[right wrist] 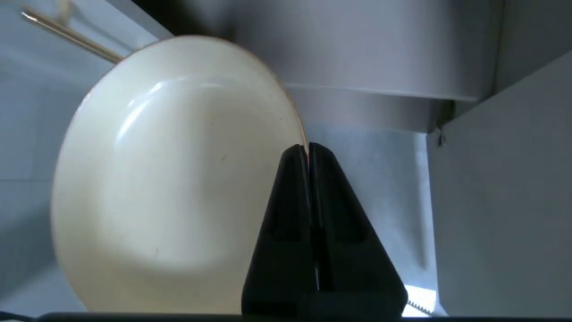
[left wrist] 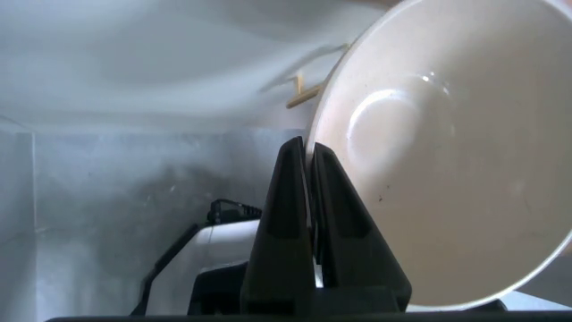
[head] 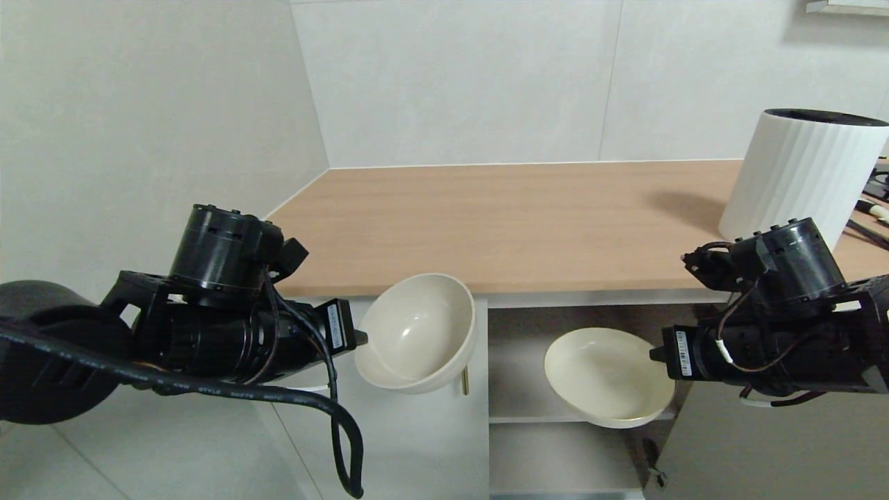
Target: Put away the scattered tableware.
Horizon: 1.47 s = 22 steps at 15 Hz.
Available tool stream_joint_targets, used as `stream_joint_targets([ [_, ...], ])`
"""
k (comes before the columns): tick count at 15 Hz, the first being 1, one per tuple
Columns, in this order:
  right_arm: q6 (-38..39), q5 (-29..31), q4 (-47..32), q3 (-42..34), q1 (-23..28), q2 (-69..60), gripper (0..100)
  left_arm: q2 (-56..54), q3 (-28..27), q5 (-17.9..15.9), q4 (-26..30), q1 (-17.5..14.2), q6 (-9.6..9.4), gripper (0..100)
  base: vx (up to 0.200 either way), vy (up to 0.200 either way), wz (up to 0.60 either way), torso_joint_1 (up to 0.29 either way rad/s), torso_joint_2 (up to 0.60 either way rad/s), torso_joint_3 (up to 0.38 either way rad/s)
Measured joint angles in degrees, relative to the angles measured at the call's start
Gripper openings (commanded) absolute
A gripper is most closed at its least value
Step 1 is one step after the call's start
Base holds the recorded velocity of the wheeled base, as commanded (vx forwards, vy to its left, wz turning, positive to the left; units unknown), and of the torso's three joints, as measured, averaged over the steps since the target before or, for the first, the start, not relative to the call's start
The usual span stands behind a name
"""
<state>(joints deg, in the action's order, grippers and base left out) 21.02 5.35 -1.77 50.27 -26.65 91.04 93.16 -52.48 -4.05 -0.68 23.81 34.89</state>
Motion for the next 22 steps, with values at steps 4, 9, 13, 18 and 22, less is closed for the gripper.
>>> stream_joint_targets([
  [4, 0.00, 0.01, -0.01, 0.00, 0.02, 0.13, 0, 0.00, 0.00, 0.00, 0.00, 0.00, 0.00, 0, 0.000, 0.000, 0.00, -0.163, 0.47, 0.298],
  [9, -0.02, 0.01, -0.06, -0.02, 0.02, 0.57, 0, 0.00, 0.13, 0.00, 0.11, 0.00, 0.00, 0, 0.000, 0.000, 0.00, -0.118, 0.42, 0.290],
  [13, -0.06, 0.01, 0.07, 0.00, 0.05, 0.91, 0, 0.00, 0.13, 0.02, 0.02, 0.00, -0.02, 0, 0.000, 0.000, 0.00, -0.018, 0.08, 0.055],
  [18, -0.11, 0.11, 1.28, 0.16, 0.05, 3.78, 0, -0.06, 0.13, -0.07, 0.06, 0.26, -0.09, 0, 0.000, 0.000, 0.00, 0.000, 0.00, 0.000],
  [22, 0.20, 0.34, 6.78, 0.44, 0.28, 10.86, 0, -0.16, 0.20, -0.07, 0.09, 0.37, -0.11, 0, 0.000, 0.000, 0.00, 0.000, 0.00, 0.000],
])
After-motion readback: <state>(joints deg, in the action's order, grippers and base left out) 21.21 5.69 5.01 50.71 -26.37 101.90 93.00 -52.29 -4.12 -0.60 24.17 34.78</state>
